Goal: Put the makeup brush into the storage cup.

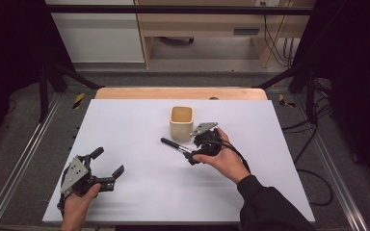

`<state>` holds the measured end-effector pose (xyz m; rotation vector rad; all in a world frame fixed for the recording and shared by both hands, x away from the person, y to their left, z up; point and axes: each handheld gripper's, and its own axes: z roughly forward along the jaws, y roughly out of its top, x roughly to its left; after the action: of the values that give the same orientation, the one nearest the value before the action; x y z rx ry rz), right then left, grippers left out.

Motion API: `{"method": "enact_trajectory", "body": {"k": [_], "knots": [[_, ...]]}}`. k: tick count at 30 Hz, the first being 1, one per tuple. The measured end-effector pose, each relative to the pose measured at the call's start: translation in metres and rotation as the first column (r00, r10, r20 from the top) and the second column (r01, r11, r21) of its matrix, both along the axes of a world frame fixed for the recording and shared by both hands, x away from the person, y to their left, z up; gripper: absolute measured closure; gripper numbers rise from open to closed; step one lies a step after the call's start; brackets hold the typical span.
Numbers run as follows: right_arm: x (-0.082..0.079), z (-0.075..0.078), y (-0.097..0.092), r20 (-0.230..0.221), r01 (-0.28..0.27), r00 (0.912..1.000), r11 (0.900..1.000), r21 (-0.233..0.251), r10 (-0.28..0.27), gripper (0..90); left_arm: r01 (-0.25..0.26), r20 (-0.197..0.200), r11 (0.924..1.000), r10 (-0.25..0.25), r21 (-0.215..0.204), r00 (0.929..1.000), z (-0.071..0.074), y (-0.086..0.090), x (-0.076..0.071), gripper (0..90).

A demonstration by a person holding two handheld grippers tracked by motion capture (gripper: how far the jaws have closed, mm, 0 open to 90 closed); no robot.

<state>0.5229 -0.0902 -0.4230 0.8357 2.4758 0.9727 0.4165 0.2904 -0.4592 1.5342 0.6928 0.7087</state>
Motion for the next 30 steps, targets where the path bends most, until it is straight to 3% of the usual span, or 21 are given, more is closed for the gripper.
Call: {"method": "enact_trajectory", "body": {"k": [23,30], "knots": [[0.015,-0.015,0.017,-0.052,0.013,0.9985,0.9992,-0.039,-0.015,6.2,0.018,-0.003,0.9998,-0.018,0.009,0.9998,0.000,-0.003,-0.001,0.6],[0.019,-0.020,0.020,-0.068,0.022,0.9973,0.9985,-0.051,-0.025,11.3,0.020,-0.004,0.9997,-0.020,0.014,0.9998,0.000,-0.004,0.000,0.6]]}}
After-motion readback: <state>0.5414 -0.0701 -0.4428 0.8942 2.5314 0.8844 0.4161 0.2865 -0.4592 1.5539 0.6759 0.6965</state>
